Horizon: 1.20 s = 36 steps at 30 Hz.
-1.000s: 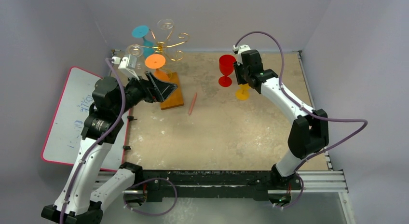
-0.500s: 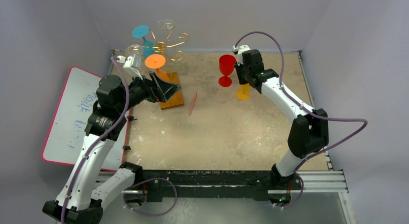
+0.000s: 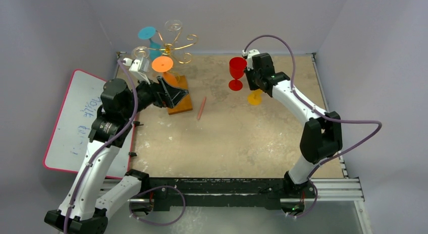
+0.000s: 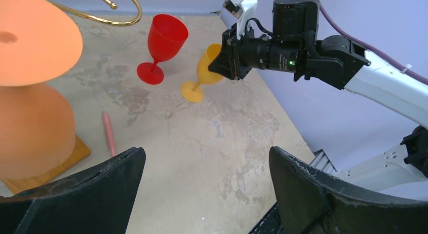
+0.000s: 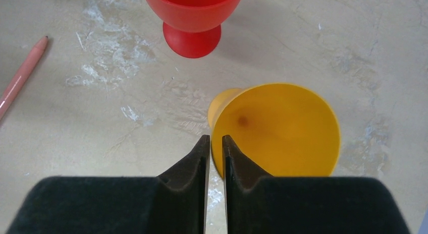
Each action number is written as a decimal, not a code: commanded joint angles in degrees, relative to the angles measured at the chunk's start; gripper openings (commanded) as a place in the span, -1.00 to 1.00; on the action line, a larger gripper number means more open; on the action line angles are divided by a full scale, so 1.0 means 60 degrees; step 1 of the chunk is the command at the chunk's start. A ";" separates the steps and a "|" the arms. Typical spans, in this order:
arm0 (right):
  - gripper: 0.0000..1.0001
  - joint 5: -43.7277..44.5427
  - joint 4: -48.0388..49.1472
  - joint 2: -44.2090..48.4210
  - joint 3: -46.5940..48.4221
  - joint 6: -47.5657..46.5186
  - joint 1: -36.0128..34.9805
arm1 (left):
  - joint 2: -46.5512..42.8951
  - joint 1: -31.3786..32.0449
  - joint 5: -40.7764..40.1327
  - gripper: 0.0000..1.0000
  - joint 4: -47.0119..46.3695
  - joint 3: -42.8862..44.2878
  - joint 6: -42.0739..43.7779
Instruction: Place the wine glass upside down on the wine glass rack
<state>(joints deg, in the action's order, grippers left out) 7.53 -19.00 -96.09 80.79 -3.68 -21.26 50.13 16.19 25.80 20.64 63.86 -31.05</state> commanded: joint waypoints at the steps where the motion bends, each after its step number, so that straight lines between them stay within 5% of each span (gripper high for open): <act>1: -0.76 -0.0054 -0.0313 -0.0165 0.0463 -0.0062 0.0029 | -0.0228 0.0001 0.0145 0.84 -0.0481 0.0188 0.0733; 5: -1.00 -0.0057 -0.0473 -0.0051 0.0643 0.0032 0.0027 | -0.0451 0.0007 0.0150 0.84 -0.0505 0.0094 0.1383; 17: -1.00 -0.1988 -0.1622 0.1343 0.0696 0.0529 -0.0103 | -0.0942 0.0012 0.1367 0.79 -0.0817 -0.0402 0.3496; 29: -1.00 -0.6200 -0.2206 0.3067 0.0772 0.0877 -0.0219 | -0.0874 0.0012 0.2535 0.72 -0.0400 -0.0552 0.5440; 36: -1.00 -0.9084 -0.1053 0.3852 0.0480 0.1750 -0.0293 | -0.1095 0.0011 0.3390 0.70 -0.0267 -0.0821 0.6866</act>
<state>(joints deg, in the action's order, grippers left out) -34.17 -30.96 -75.92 82.67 2.85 -22.50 44.84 16.21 41.15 19.79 59.68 2.70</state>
